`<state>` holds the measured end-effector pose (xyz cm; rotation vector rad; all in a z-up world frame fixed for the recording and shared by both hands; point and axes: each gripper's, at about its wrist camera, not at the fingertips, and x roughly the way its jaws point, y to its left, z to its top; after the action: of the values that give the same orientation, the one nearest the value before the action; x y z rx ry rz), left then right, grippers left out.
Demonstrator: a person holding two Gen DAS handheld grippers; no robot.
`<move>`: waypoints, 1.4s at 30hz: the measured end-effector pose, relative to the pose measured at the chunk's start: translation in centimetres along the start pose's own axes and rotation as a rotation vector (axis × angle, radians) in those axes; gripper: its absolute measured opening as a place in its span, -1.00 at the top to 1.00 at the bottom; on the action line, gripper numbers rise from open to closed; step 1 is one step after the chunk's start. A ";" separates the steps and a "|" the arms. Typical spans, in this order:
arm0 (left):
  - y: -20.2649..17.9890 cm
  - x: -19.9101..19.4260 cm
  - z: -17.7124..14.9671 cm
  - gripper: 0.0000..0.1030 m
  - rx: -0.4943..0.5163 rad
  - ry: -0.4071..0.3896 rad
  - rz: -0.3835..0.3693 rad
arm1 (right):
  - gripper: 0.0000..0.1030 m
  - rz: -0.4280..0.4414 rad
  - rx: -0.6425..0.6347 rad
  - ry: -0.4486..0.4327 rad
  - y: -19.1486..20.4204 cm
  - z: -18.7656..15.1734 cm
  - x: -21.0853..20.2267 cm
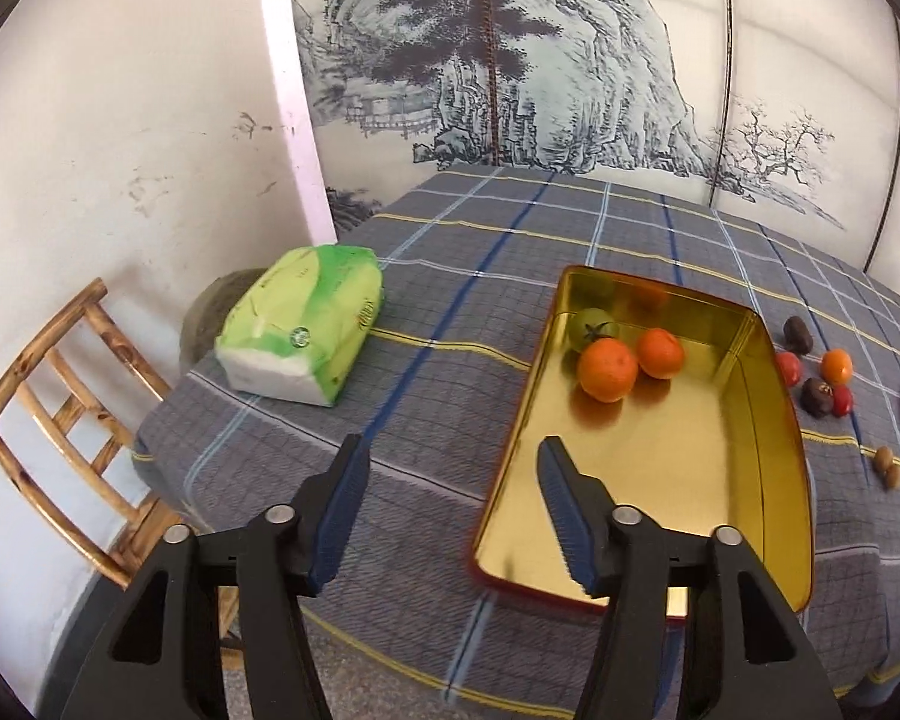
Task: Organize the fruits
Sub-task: 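Carry the brown mangosteen in the right gripper into the tin and release it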
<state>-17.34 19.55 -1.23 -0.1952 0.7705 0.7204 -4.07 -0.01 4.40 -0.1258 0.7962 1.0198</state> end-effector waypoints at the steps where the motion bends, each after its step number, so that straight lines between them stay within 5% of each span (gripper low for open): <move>1: 0.0 -0.1 0.0 -0.27 0.008 -0.001 0.003 | 0.44 0.035 -0.019 0.012 1.2 0.6 1.0; 8: 0.3 -1.4 -0.2 -0.40 0.046 -0.040 0.052 | 0.44 0.150 -0.074 0.110 6.7 3.0 8.1; 19: 1.7 -0.9 -0.9 -0.46 0.059 -0.033 0.067 | 0.44 0.142 -0.130 0.250 10.6 4.3 14.9; 42: 3.0 0.8 -1.9 -0.50 0.069 0.022 0.074 | 0.43 0.088 -0.133 0.336 13.5 5.6 19.8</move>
<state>-20.02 21.46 -2.90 -0.1126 0.8253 0.7613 -6.40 23.87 -0.82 -0.3869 1.0447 1.1516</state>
